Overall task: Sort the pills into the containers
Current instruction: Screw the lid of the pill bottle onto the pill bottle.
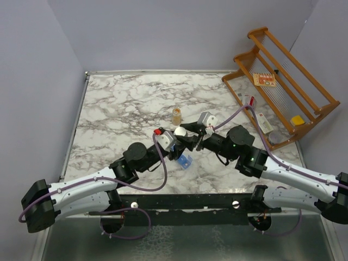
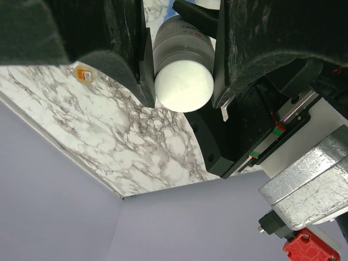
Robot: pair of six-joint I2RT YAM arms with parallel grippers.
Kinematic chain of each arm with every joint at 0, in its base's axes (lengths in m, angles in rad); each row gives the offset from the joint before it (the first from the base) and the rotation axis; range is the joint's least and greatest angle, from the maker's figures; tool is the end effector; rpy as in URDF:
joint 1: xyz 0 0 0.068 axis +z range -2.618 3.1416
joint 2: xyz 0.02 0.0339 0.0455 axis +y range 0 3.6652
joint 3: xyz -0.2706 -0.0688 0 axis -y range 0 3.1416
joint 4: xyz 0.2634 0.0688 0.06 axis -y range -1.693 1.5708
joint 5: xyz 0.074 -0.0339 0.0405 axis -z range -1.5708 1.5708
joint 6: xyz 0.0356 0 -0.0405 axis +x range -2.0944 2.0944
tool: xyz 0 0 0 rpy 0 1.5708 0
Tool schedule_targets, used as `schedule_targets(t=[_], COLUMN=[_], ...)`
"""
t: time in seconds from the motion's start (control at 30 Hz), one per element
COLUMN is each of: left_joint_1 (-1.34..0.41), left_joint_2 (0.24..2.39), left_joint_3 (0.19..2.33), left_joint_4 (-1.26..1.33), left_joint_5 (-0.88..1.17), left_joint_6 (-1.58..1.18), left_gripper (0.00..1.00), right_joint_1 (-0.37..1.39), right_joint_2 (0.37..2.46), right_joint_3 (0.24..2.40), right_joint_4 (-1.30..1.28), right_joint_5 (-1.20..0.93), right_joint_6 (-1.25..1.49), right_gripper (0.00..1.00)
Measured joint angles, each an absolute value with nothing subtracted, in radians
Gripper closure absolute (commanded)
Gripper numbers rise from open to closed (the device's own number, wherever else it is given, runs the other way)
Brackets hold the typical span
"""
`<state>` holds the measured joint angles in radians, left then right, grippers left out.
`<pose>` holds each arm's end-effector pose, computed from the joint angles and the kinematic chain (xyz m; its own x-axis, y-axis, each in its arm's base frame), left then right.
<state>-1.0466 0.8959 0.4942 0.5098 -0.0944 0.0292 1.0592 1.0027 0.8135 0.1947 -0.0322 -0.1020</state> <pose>0.1158 -0.1936 0.2888 0.0778 -0.0764 -0.9940 0.8130 0.5819 0.0189 0.1233 0.2220 0.3516 0.0930 -0.0422 -0.9948 -0.8824 0.4593 -0.1020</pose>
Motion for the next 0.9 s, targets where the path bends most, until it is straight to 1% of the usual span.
schedule_targets(t=[0.53, 0.57, 0.6, 0.63, 0.7, 0.77, 0.8, 0.9], left_joint_1=[-1.047, -1.047, -1.047, -1.047, -1.047, -1.047, -1.047, -1.047], left_joint_2=[0.976, 0.981, 0.983, 0.986, 0.987, 0.988, 0.988, 0.987], left_joint_3=[0.494, 0.494, 0.494, 0.494, 0.494, 0.494, 0.494, 0.494], left_joint_4=[0.594, 0.597, 0.598, 0.598, 0.598, 0.601, 0.604, 0.627], left_joint_5=[-0.201, -0.209, -0.215, -0.222, -0.229, -0.230, -0.230, -0.229], left_joint_6=[0.066, 0.067, 0.068, 0.069, 0.071, 0.072, 0.073, 0.075], left_gripper=[1.00, 1.00, 1.00, 1.00, 1.00, 1.00, 1.00, 1.00], right_joint_1=[1.065, 1.066, 1.066, 1.067, 1.068, 1.068, 1.070, 1.073], right_joint_2=[1.046, 1.051, 1.055, 1.060, 1.063, 1.062, 1.060, 1.051], right_joint_3=[0.803, 0.803, 0.803, 0.803, 0.803, 0.803, 0.803, 0.802], right_joint_4=[0.246, 0.251, 0.255, 0.258, 0.262, 0.264, 0.265, 0.252], right_joint_5=[0.083, 0.090, 0.094, 0.099, 0.107, 0.115, 0.118, 0.127], right_joint_6=[-0.101, -0.101, -0.101, -0.099, -0.098, -0.097, -0.097, -0.091], right_gripper=[0.99, 0.98, 0.92, 0.83, 0.71, 0.56, 0.52, 0.47])
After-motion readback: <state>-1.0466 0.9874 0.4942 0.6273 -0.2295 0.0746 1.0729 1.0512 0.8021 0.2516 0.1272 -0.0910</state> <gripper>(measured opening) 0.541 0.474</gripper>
